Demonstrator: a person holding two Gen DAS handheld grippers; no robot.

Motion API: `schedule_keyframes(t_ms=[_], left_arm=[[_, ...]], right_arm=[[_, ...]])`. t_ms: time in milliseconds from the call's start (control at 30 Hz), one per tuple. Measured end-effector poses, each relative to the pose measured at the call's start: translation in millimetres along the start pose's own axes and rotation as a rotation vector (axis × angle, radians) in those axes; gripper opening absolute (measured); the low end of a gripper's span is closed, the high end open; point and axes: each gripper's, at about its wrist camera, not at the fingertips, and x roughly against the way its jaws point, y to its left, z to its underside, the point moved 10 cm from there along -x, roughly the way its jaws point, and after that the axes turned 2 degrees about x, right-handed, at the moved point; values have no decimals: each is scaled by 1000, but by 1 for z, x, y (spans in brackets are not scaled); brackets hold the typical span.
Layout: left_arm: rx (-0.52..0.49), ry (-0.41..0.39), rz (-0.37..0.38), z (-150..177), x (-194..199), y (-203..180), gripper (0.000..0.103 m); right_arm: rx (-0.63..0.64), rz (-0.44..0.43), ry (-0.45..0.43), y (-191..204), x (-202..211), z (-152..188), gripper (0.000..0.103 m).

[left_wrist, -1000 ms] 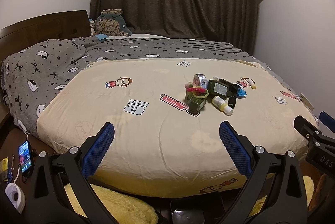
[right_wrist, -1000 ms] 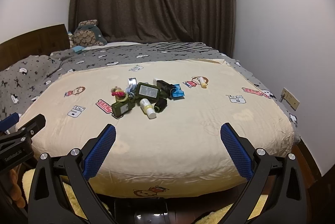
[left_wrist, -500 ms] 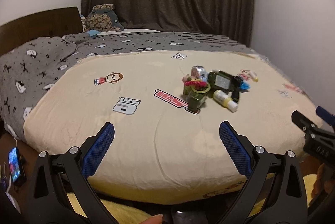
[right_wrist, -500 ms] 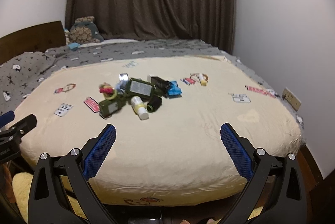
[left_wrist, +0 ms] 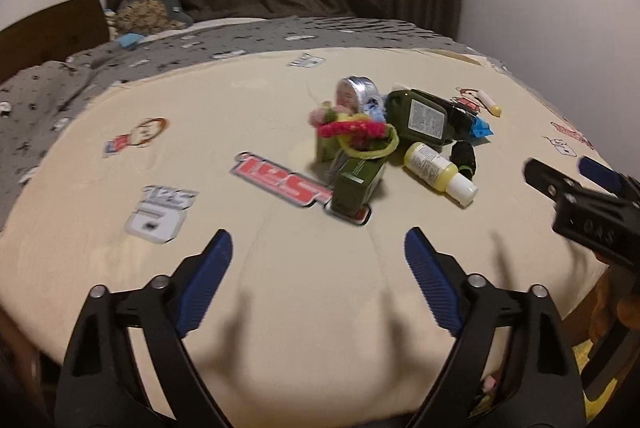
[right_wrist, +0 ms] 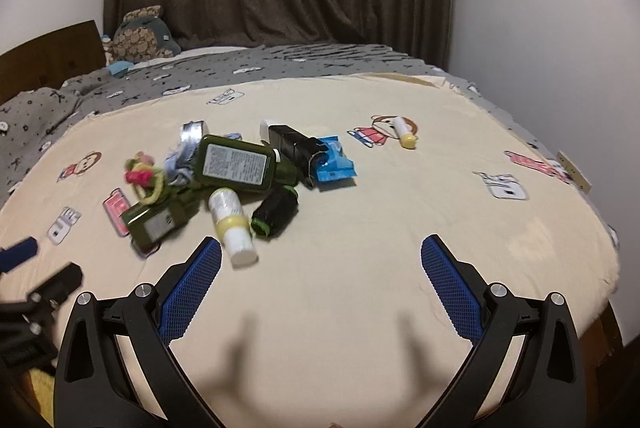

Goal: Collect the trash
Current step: 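Grasp the green bottle with the left tool while the right tool grasps the black spool, then lower both held items below the bed edge and open both tools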

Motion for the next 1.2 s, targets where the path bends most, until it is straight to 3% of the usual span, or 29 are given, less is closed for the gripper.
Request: schedule_keyframes(t_ms=[200, 400, 500, 600, 800, 867, 900, 1200], left_arm=[[-42, 25, -6, -8, -42, -4, 64], [-46, 51, 65, -15, -62, -15, 44], [-44, 83, 114, -13, -71, -21, 31], [-64, 93, 134, -12, -77, -30, 30], [-42, 128, 171, -12, -98, -37, 30], [-42, 125, 176, -16, -102, -40, 30], [-39, 126, 184, -18, -102, -41, 28], [-61, 115, 223, -2, -71, -44, 25]], right_arm=[[-59, -87, 89, 7, -47, -6, 79], [-65, -128, 125, 23, -72, -11, 68], [-55, -95, 184, 24, -90, -7, 60], [-83, -128, 221, 25, -100, -2, 59], [-71, -108, 238, 30, -117, -5, 59], [-61, -109, 233, 29, -118, -6, 51], [-59, -116, 228, 29, -117, -6, 45], [-20, -158, 186, 21, -75, 4, 42]])
